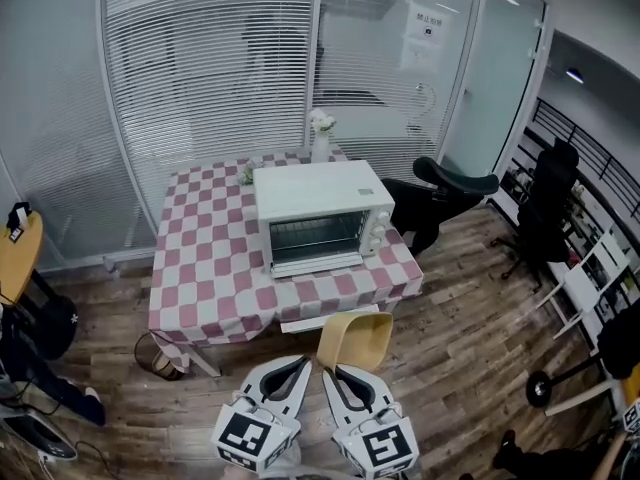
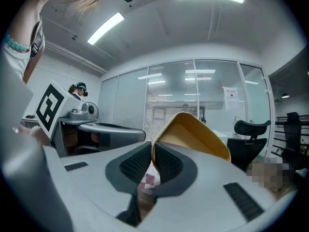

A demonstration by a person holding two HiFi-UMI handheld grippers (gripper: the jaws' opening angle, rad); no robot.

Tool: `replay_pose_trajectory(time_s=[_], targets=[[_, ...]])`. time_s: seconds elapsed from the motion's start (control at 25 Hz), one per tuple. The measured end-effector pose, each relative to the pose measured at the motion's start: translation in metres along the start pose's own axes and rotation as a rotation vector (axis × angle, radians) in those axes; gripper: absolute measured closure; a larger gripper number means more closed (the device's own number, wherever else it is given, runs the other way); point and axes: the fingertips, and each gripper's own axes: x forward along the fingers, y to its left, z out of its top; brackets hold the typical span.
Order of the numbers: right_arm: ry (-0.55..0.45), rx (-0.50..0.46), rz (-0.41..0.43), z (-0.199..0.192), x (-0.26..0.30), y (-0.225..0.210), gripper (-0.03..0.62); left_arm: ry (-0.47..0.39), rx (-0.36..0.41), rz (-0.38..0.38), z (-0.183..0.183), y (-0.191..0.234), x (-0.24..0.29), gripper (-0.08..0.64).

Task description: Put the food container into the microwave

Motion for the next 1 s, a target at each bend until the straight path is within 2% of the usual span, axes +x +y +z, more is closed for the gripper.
replay_pose_trajectory(time_s=[0.28, 0.6, 0.84, 1.0], targets=[[0.002, -0.009, -0.013, 0.003, 0.056, -0.026, 0.574, 0.001, 0.007, -0.042, 0.01, 0.043, 0.042, 0.549], [0.047, 0.007, -0.026, 0.001, 0.102, -0.037, 0.574, 0.008, 0.009, -0.067, 0.007, 0.084, 0.063, 0.549], [0.007, 0.013, -0.044, -0.001, 0.13, -0.044, 0.574, 0.024, -0.007, -0.066, 0.003, 0.111, 0.069, 0.549], [0.041, 0.013, -0.013, -0.001, 0.148, -0.044, 0.574, 0.041, -0.01, -0.047, 0.003, 0.129, 0.074, 0.549]])
